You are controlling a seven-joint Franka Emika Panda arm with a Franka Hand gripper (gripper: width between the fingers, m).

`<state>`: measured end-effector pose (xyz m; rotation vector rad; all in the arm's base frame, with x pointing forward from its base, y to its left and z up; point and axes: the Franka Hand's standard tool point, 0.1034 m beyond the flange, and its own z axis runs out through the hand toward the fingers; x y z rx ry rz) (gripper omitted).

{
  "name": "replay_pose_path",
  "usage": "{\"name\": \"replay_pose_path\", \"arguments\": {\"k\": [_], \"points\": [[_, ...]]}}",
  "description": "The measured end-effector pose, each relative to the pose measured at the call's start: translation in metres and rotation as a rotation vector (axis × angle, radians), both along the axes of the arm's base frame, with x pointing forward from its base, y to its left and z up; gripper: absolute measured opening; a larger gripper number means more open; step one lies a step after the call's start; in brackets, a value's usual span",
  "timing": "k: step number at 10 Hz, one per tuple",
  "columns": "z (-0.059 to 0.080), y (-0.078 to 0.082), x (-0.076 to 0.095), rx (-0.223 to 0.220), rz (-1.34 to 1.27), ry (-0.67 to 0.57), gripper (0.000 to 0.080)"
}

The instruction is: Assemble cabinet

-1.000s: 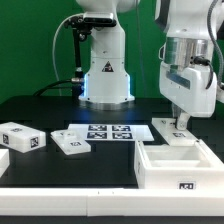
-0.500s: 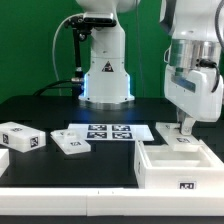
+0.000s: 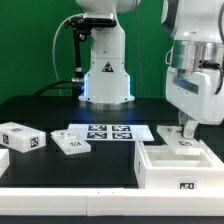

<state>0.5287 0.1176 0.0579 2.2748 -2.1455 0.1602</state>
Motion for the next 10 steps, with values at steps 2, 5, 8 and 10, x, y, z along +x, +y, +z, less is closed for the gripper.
{"name": "replay_pose_path", "arguments": {"k": [2,5,8,10], "points": [[0.001,0.000,0.024,-0.010,-0.006,-0.011,0.0064],[0.001,0.001,0.058,-0.025,-0.023,-0.027,0.0064],[0.000,0.001,0.065,-0.029,-0.035,-0.005,0.0064],[0.000,0.002,0.066,-0.026,-0.066,0.013,0.0064]]}}
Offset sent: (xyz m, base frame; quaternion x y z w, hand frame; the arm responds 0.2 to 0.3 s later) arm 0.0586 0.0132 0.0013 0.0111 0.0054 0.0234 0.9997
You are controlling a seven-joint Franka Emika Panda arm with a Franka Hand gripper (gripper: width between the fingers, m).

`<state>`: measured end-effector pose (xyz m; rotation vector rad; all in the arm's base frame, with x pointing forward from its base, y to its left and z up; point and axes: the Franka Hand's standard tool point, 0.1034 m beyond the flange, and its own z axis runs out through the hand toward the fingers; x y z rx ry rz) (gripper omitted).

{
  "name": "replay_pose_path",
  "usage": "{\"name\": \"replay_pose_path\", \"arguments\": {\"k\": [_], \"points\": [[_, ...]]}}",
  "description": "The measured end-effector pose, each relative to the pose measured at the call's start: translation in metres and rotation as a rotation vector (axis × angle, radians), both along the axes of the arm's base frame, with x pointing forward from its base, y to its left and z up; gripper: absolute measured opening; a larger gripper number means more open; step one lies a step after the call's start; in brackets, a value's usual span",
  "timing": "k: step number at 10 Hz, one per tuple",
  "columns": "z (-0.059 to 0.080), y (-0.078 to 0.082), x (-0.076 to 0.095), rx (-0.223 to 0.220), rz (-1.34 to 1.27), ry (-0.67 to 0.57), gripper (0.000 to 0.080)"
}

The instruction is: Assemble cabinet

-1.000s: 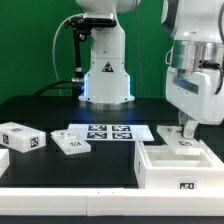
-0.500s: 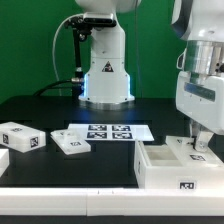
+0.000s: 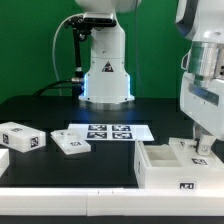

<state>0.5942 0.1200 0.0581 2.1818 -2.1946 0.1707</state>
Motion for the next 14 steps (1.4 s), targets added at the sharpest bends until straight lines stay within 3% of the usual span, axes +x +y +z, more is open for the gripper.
{"name": "replay_pose_path", "arguments": {"k": [3,5,6,7,8,9,12,13,14], "points": [[0.002,-0.001,0.001,0.001,0.010,-0.001,0.0072],[0.022,-0.010,-0.004,0.020,0.045,-0.033,0.0425],[0.032,-0.012,-0.012,0.038,0.063,-0.036,0.0561],[0.043,-0.012,-0.019,0.060,0.064,-0.038,0.0561],[0.039,-0.013,-0.020,0.057,0.058,-0.034,0.0729],[0.036,-0.013,-0.020,0.051,0.062,-0.030,0.0778],[0.035,-0.014,-0.021,0.049,0.067,-0.028,0.0795],[0.037,-0.027,-0.029,0.042,0.151,-0.052,0.0798],[0.040,-0.049,-0.048,0.039,0.200,-0.067,0.0797]]}}
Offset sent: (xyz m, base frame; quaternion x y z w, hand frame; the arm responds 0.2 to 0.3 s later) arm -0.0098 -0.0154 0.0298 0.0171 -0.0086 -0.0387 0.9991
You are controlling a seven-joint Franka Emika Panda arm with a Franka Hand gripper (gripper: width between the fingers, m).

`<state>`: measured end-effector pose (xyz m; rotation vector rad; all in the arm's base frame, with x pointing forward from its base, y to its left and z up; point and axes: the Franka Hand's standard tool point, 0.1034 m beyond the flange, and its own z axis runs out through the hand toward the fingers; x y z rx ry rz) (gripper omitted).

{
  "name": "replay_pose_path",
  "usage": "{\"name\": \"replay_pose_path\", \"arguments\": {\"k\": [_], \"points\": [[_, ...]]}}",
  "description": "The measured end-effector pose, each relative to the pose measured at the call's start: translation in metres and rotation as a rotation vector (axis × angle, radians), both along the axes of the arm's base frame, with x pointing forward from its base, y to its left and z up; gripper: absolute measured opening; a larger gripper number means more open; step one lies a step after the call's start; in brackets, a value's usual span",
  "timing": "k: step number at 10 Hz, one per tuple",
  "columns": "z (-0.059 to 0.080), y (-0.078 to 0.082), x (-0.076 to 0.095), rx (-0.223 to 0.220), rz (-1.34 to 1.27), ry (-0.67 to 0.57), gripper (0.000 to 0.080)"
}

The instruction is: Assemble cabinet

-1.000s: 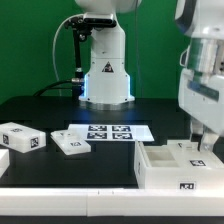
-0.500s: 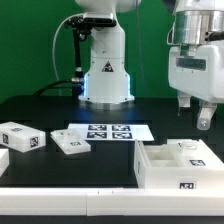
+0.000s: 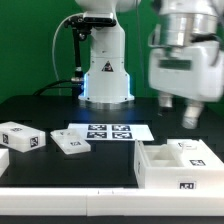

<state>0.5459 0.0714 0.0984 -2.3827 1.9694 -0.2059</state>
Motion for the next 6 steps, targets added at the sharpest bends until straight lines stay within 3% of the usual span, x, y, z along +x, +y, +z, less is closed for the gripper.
{"name": "replay_pose_path", "arguments": {"k": [1,2,3,6], "points": [[0.001,-0.022,-0.015,-0.008,0.027,-0.007,0.0797],[0.009,-0.039,-0.007,-0.019,0.052,-0.018,0.0797],[0.012,-0.039,0.000,-0.020,0.041,-0.030,0.0797],[0.009,-0.040,-0.002,-0.027,0.068,-0.029,0.0797]]}}
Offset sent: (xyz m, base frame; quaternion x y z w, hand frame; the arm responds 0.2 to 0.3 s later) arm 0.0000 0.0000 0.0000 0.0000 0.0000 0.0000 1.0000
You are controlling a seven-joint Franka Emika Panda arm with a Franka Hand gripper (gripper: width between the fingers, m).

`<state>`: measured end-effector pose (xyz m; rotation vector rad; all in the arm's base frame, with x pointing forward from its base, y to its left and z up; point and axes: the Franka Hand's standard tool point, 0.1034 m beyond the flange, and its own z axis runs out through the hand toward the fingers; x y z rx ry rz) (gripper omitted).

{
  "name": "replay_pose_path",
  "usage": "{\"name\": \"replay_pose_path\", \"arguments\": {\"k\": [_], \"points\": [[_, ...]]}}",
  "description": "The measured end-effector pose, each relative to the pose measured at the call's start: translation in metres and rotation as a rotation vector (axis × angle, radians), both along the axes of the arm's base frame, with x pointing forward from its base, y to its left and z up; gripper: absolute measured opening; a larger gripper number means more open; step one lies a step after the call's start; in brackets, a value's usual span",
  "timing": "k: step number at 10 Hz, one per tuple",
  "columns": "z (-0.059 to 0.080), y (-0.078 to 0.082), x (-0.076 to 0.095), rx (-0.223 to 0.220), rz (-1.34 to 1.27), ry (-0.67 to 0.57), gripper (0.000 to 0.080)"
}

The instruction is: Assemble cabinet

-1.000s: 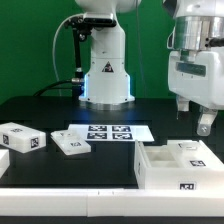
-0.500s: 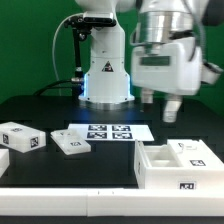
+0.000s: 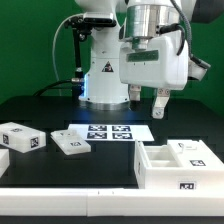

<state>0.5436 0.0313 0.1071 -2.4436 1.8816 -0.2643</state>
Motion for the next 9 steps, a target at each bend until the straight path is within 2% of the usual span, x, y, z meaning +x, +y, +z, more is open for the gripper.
{"name": "replay_pose_path", "arguments": {"k": [1,3,4,5,6,9], "points": [[-0.005,-0.020,-0.008,-0.013,0.054,-0.027,0.0797],[-0.020,-0.079,-0.046,-0.026,0.121,-0.017,0.0797],[-0.027,-0.101,-0.063,-0.021,0.109,0.001,0.0797],[-0.032,-0.104,-0.070,-0.025,0.097,0.008,0.0797],[-0.031,-0.101,-0.067,-0.025,0.107,0.006,0.0797],[-0.033,-0.104,-0.069,-0.030,0.115,0.007,0.0797]]}}
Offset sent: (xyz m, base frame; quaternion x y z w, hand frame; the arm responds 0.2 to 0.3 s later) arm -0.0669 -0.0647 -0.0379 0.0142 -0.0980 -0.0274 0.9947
